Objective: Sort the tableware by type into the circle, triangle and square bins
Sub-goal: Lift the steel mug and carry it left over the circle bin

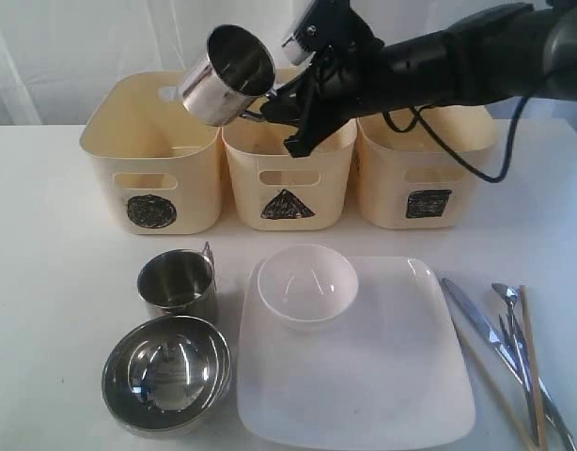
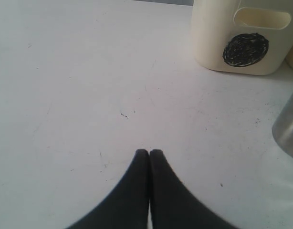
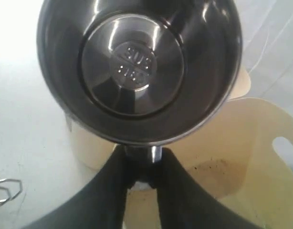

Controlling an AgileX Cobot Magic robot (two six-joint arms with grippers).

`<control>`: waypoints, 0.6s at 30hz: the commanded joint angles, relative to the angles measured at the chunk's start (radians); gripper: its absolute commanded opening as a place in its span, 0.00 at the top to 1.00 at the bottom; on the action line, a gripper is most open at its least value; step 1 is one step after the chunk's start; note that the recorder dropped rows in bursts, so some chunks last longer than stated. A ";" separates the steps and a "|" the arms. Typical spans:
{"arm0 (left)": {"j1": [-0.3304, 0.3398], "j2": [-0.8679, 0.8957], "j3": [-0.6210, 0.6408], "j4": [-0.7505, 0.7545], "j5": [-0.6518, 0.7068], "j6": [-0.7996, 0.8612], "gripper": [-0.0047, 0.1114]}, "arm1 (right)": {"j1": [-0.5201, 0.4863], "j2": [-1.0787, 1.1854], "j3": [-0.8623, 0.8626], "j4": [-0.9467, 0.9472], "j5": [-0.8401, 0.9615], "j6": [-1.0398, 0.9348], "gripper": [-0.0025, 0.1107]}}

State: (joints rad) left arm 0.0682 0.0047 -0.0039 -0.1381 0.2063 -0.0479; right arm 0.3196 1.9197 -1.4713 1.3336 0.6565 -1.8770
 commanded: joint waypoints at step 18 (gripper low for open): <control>-0.001 -0.005 0.004 -0.003 -0.004 0.001 0.96 | 0.059 0.124 -0.219 0.083 0.034 -0.011 0.98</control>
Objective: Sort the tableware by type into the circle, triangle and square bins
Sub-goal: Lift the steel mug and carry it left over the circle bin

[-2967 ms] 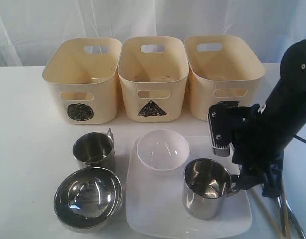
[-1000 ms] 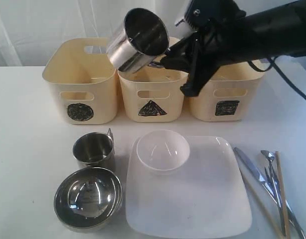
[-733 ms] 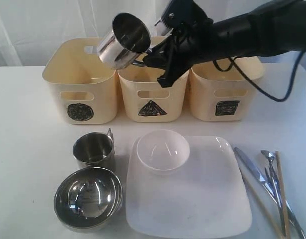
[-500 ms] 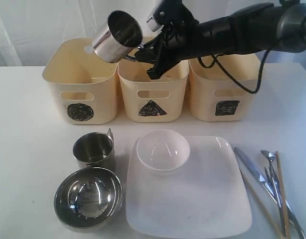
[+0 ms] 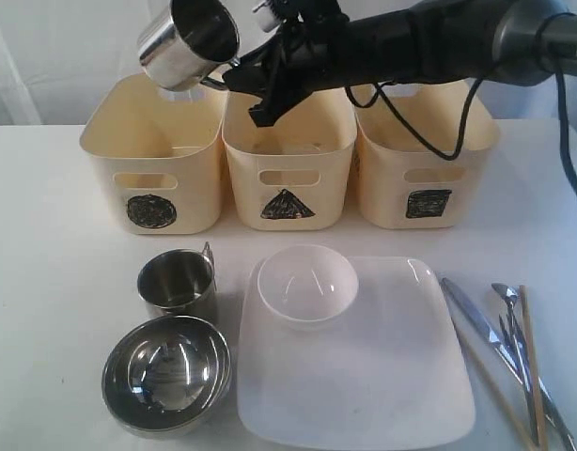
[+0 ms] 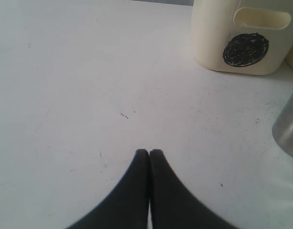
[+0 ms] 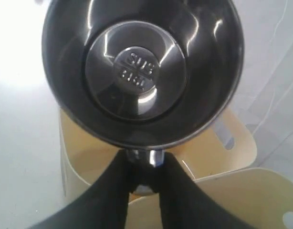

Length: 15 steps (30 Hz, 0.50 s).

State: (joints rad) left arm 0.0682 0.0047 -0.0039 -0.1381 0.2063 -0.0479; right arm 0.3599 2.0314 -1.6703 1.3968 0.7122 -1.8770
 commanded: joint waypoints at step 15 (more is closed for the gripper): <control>-0.001 -0.005 0.004 -0.003 -0.004 0.001 0.96 | 0.069 0.073 -0.065 0.025 -0.040 0.000 0.98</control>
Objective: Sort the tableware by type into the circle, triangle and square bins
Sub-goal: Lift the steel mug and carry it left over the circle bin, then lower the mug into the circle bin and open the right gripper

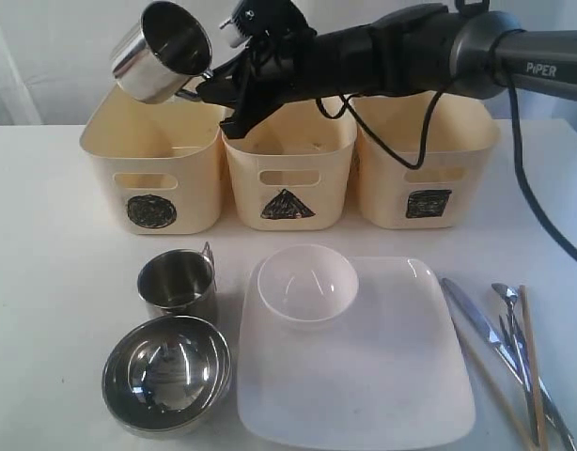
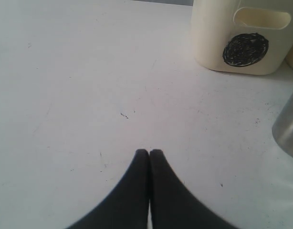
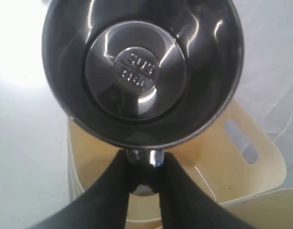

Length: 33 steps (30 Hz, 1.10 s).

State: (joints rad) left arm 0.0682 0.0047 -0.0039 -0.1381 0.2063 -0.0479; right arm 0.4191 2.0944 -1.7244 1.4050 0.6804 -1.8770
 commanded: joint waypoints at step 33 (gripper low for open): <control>-0.001 -0.005 0.004 -0.003 -0.004 0.001 0.96 | 0.042 0.081 -0.060 0.018 -0.147 0.114 0.63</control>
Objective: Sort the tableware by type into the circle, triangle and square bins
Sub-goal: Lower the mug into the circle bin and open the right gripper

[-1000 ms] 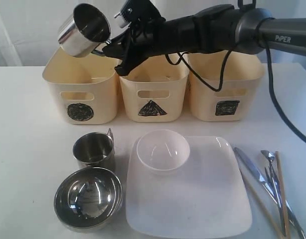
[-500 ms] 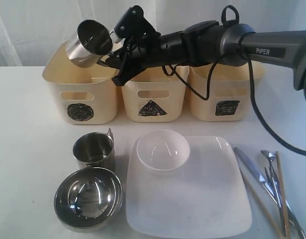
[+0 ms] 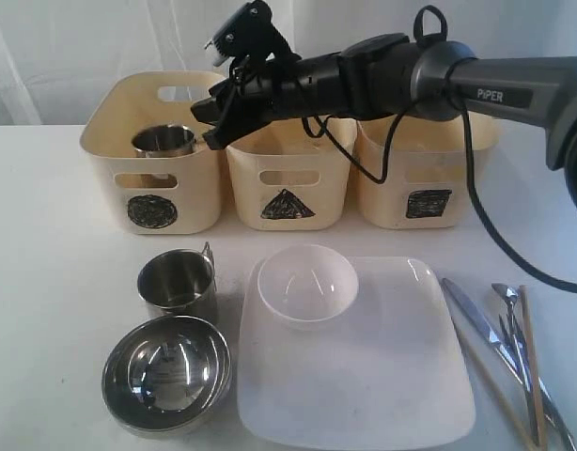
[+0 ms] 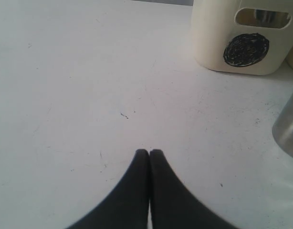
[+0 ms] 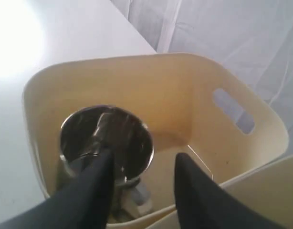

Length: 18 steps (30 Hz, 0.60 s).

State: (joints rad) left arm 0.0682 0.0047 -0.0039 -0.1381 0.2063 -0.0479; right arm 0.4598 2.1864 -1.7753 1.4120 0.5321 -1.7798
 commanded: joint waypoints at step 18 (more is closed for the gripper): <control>-0.001 -0.005 0.004 -0.003 -0.004 0.001 0.96 | -0.036 -0.299 -0.005 -0.726 0.126 0.902 0.98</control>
State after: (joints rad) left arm 0.0682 0.0047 -0.0039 -0.1381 0.2063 -0.0479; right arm 0.4361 1.9365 -1.7812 0.9825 0.5562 -1.1349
